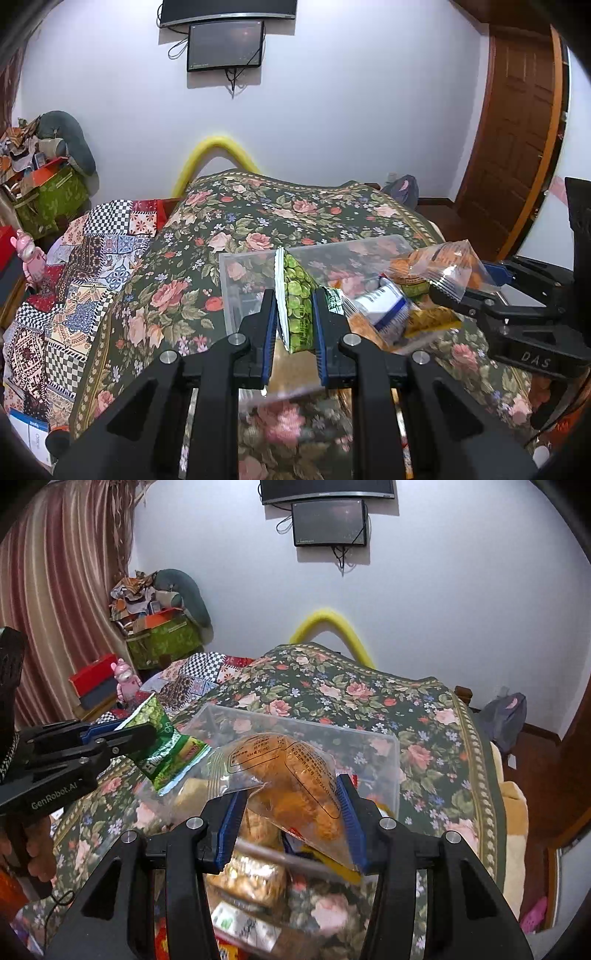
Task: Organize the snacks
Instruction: 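Drop pea bag into box with left tool while right tool drops wrapped bun in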
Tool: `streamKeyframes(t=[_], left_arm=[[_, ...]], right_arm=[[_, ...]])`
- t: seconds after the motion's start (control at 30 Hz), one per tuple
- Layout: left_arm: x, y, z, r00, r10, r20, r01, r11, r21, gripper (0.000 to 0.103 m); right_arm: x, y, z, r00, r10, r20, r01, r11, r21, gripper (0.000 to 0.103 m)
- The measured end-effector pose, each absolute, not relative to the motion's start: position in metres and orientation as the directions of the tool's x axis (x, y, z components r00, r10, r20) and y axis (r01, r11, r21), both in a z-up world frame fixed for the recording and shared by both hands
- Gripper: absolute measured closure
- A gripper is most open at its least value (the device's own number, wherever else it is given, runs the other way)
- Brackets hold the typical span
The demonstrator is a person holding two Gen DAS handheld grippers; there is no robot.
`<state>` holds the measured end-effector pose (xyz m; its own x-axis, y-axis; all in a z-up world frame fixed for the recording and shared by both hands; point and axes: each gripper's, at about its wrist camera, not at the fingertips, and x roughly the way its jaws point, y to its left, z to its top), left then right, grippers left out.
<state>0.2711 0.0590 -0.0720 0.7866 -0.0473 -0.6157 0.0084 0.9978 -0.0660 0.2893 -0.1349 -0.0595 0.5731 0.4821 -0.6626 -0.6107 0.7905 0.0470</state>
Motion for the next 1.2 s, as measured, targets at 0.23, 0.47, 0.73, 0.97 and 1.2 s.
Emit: streamKeyframes(t=[0.23,0.47,0.73,0.97,1.2], left_arm=[[0.303,0.064,-0.084,0.771,-0.037,-0.635,-0.015,0.997,-0.077,0.085],[0.324,0.069,-0.101,0.753,-0.001,-0.657,-0.059,0.996,-0.07,0.085],[0.33,0.078,-0.117,0.729,0.001,-0.684,-0.092,0.991,-0.096,0.083],[0.315,0.079,-0.109,0.736,-0.031,-0.676,-0.069,0.99,-0.12,0.067],[0.281,0.07,-0.091,0.751,-0.048,-0.659,-0.024,0.995,-0.099,0.058]], right_arm=[[0.311,-0.116,-0.071,0.567,0.449,-0.69,-0.6,0.799,0.027,0.057],[0.331,-0.106,-0.089,0.536,0.416,-0.735,-0.576,0.816,0.041,0.057],[0.337,-0.095,-0.104,0.506,0.38,-0.774,-0.584,0.811,0.017,0.052],[0.328,-0.098,-0.09,0.505,0.408,-0.761,-0.61,0.792,0.021,0.043],[0.306,-0.123,-0.07,0.519,0.435,-0.736,-0.611,0.791,0.036,0.043]])
